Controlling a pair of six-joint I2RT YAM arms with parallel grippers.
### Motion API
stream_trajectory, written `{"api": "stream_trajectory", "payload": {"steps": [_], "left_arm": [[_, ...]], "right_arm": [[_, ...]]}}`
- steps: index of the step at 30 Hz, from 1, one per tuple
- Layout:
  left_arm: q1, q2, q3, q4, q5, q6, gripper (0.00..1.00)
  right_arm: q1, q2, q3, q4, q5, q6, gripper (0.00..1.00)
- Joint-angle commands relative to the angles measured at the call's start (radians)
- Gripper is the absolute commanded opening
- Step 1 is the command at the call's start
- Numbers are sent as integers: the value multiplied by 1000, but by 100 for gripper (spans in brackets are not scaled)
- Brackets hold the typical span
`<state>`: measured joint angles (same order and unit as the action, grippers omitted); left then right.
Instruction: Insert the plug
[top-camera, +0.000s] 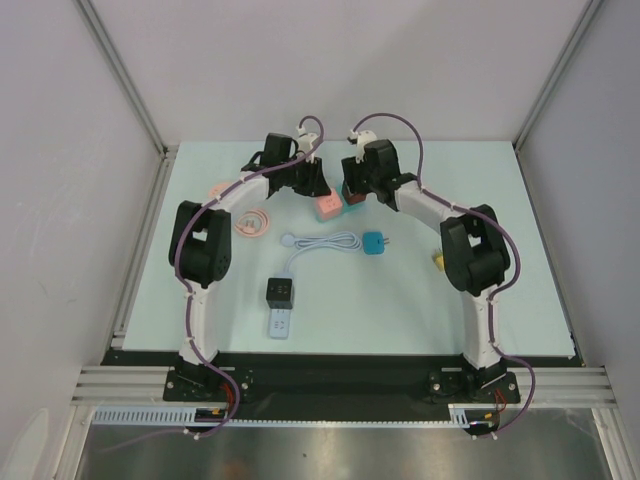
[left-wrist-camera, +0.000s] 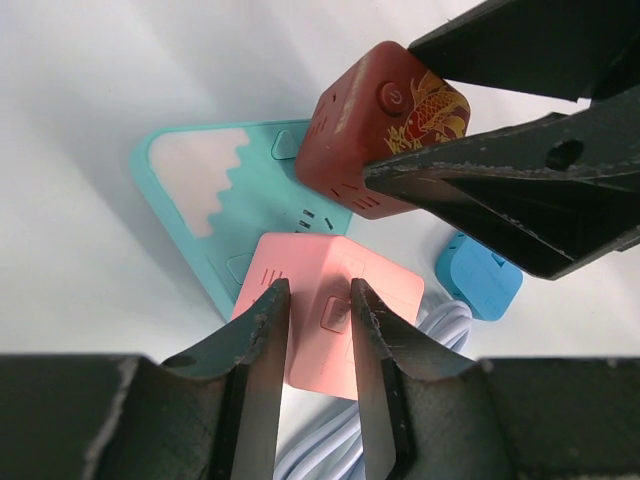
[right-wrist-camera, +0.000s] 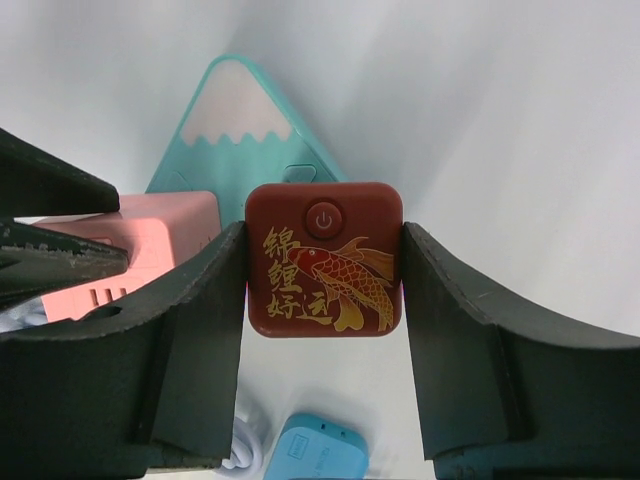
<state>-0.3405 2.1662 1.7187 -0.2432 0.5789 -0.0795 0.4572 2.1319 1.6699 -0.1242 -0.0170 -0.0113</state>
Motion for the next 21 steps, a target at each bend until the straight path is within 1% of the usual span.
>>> {"api": "stream_trajectory", "payload": {"steps": [1,4,8,15,21], "left_arm": [[-9,29,-5,-31,-14,1,35],[-8,30,-5,-30,-14,0,35],[-8,30,-8,-30,-16,-3,35],[-8,30,-10,-30,-13,-6,35],[-8,34,-7,-27,1,-19,35]], "right_arm": [[31,45,-175,-94,-28,97,0],[50,17,-222,-81,0,109,0],[67,-6,-245,-89,-1,122,0],[90,78,-211,-129,-3,129,0],[103,120,-185,-154,6,152,0]]}}
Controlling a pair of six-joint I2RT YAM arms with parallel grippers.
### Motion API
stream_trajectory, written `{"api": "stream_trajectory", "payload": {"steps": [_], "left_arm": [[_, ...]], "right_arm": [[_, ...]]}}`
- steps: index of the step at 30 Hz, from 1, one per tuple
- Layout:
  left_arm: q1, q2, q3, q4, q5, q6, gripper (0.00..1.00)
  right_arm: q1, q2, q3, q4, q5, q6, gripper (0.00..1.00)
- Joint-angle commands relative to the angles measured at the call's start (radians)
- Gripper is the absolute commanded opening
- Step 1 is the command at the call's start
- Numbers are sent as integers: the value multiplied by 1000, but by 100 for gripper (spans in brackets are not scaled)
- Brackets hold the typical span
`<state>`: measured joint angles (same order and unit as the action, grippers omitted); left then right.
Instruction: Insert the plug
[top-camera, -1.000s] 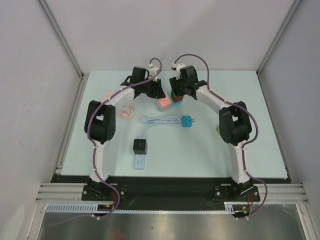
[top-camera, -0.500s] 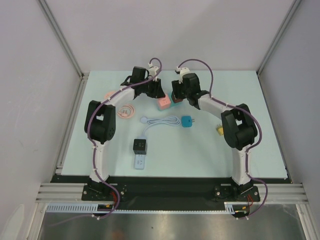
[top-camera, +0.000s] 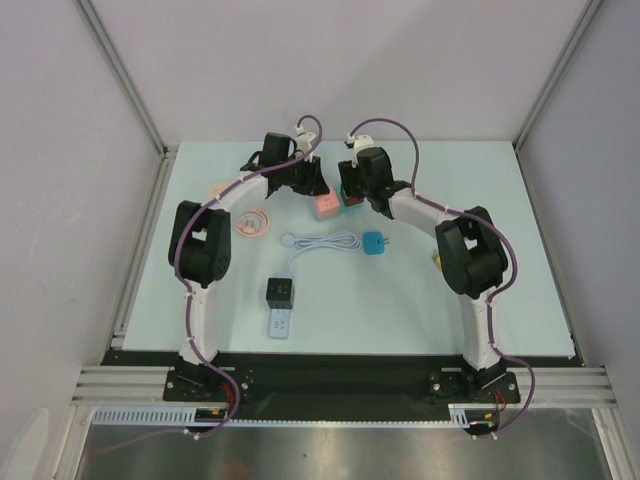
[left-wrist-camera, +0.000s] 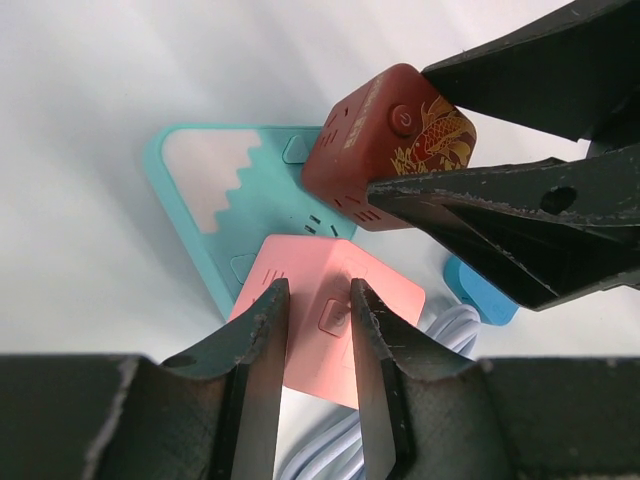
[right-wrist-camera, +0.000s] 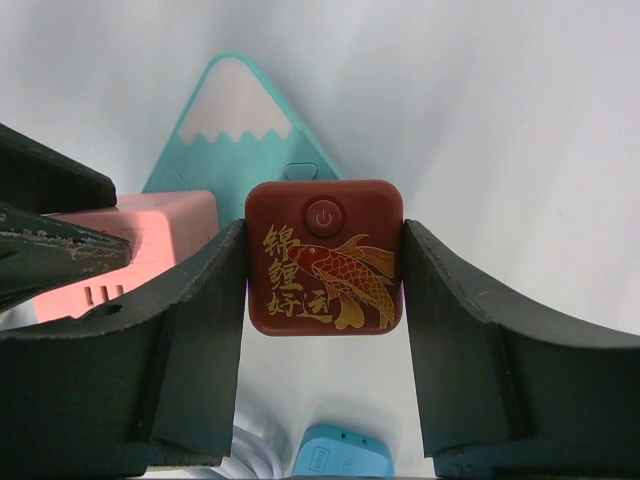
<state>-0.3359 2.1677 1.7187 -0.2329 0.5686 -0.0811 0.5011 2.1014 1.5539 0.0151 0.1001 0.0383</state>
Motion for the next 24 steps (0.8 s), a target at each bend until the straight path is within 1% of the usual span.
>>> {"api": "stream_trajectory", "payload": {"steps": [1,2,3,5,7,10,12,17,19,20,21,23,24], "left_arm": [[-12,30,-8,-37,10,-20,35],[-12,30,-8,-37,13,-22,35],[-14,29,-10,-36,16,-23,35],[-12,29,-16,-34,17,-26,34],[-12,32,-18,-29,23,-32,35],[-14,35,-19,-26,28,-45,34],[-12,34,-22,-22,27,-55,34],[-12,21,-31,-19,37,-66,35],[-12,17,-34,-19,40,-65,36],[-12,14,-34,-17,40,-65,36],[-12,14,-36,-19,45,-66,37],[-12,17,-33,-20,48,-66,38],[-12,15,-31,-19,50,-68,38]], "right_arm": [[62,169,-71,-294,-105,106,0],[65,167,-81,-291,-102,118,0],[73,154,-138,-244,-100,123,0],[80,137,-166,-228,-102,153,0],[97,126,-189,-213,-54,150,0],[111,120,-192,-219,-34,160,0],[129,132,-178,-254,-5,155,0],[136,114,-176,-256,-5,163,0],[120,77,-173,-257,1,157,8],[116,57,-170,-253,3,150,15],[105,28,-154,-254,-5,132,32],[90,-1,-126,-257,-22,106,47],[83,-12,-83,-259,-60,95,62]]}}
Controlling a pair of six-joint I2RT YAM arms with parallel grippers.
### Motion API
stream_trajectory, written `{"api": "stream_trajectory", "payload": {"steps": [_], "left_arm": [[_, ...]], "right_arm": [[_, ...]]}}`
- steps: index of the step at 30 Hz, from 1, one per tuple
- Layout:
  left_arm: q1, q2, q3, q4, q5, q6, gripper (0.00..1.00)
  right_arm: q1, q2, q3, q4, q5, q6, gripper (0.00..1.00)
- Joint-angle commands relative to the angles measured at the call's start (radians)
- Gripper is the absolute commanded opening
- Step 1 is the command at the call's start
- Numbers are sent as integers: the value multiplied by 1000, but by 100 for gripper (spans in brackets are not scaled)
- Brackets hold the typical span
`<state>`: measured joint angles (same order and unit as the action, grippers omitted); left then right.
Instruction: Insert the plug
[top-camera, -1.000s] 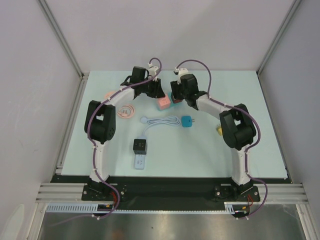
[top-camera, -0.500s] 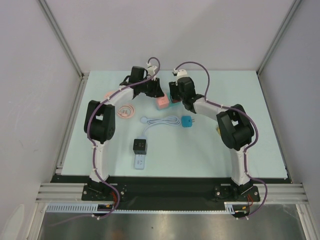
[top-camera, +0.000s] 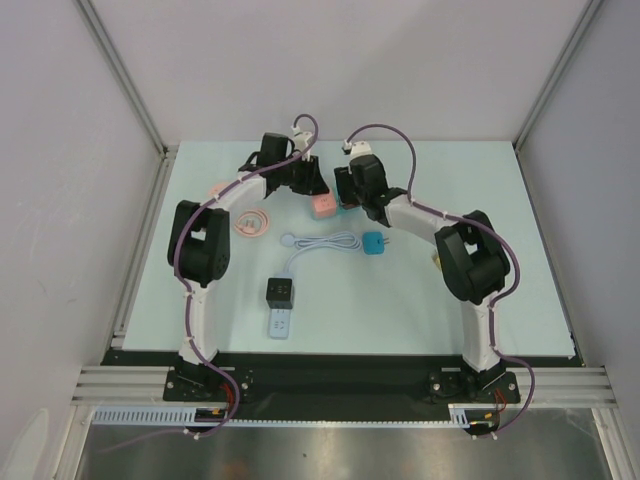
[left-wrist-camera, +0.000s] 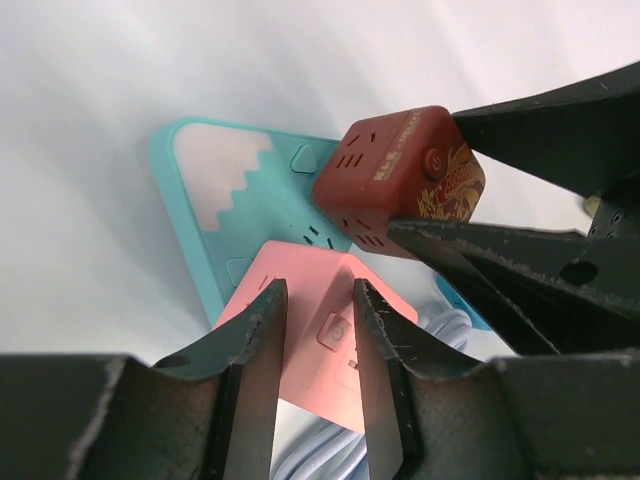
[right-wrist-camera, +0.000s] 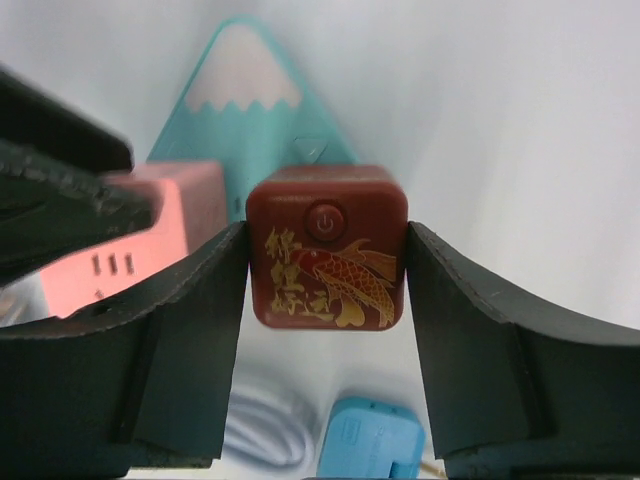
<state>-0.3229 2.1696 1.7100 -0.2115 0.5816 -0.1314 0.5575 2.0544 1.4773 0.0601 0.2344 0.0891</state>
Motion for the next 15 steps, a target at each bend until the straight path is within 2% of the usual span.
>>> {"api": "stream_trajectory", "payload": {"steps": [1,3,6,10,15], "left_arm": [[-25,15,-21,-42,38,-17,38],[-25,21,-10,-42,47,-17,38],[-25,29,-1,-43,53,-19,39],[-25,41,11,-46,55,-13,39],[-25,61,36,-51,60,-10,40]], "right_arm": [[7,21,14,-307,-223,35,67],[-8,20,70,-336,-273,15,78],[-24,23,176,-388,-270,-14,87],[-44,21,270,-431,-251,-31,93],[-65,-6,302,-460,-242,-57,99]]}}
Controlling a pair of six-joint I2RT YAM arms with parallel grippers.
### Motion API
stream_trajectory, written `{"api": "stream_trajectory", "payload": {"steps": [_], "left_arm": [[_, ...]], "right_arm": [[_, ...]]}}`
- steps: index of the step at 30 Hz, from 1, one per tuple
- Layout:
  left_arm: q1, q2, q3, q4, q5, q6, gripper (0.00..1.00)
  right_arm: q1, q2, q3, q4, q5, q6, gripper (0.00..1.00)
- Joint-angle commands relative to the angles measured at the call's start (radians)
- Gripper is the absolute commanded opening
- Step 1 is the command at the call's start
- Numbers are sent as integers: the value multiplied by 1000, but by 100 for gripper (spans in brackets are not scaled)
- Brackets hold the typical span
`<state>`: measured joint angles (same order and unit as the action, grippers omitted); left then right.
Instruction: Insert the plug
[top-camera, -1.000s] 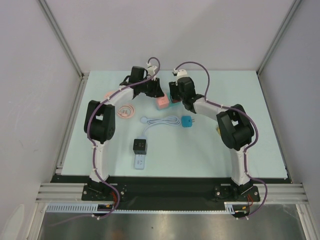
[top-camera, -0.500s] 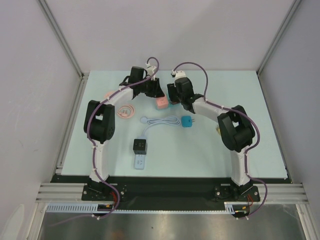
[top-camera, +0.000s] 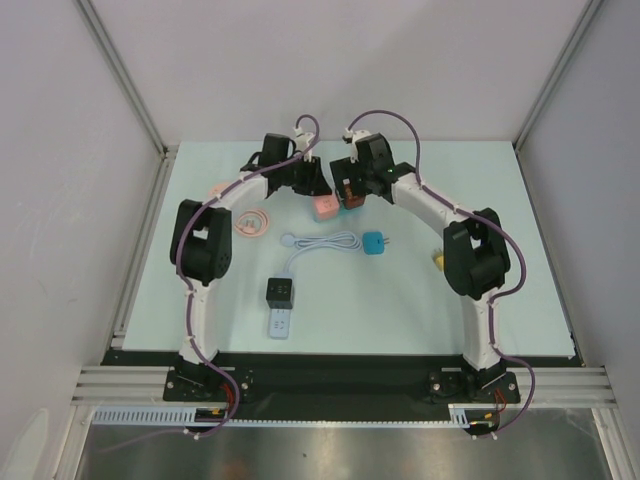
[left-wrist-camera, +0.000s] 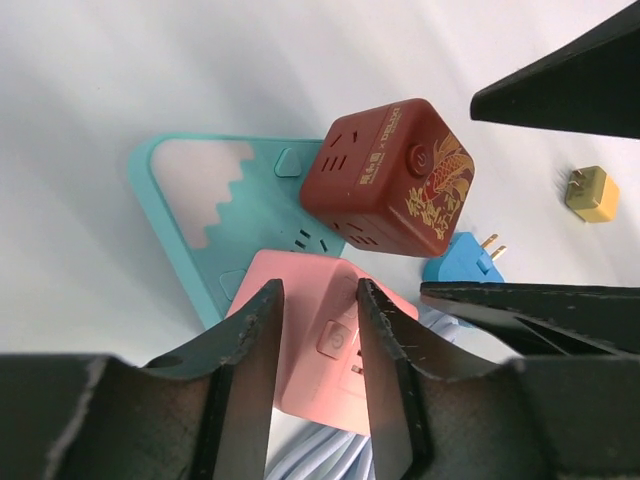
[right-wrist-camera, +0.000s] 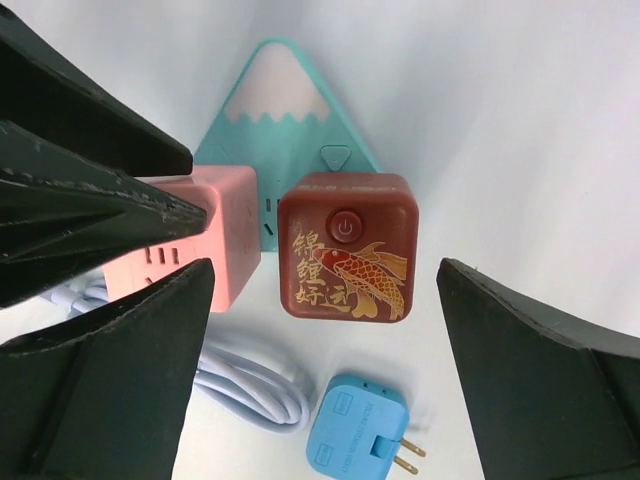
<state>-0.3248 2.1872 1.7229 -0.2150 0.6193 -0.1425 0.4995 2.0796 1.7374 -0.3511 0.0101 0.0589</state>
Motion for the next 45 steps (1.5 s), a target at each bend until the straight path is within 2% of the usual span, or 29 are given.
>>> {"api": "stream_trajectory", "payload": {"steps": [1,4,6,8,9,11,21,27,32,39,43,45], "left_arm": [[-23,52,30,-50,22,1,41],[-22,62,58,-63,17,3,46],[-23,66,70,-66,16,1,47],[-20,68,78,-67,14,1,47],[-20,69,78,-67,14,1,47],[-20,71,78,-69,14,1,47],[-19,75,73,-75,10,12,46],[-19,75,70,-81,8,15,45],[-19,66,82,-80,13,-2,46],[-3,29,207,-141,-21,-28,72],[32,10,323,-213,-70,-43,77],[53,-10,322,-219,-91,-54,77]], "right_arm": [[-9,-36,45,-52,-16,-30,99],[-10,-62,36,-61,-10,-31,97],[-6,-73,19,-51,-10,-33,84],[2,-81,14,-46,-10,-30,65],[4,-81,13,-43,17,-30,47],[8,-76,8,-35,24,-22,36],[4,-36,-7,-8,47,-37,24],[7,92,8,-71,34,-25,18],[7,30,16,-88,62,-44,18],[10,-114,79,-118,37,-47,29],[25,-200,18,-117,14,-18,33],[31,-259,-25,-111,10,4,36]]}}
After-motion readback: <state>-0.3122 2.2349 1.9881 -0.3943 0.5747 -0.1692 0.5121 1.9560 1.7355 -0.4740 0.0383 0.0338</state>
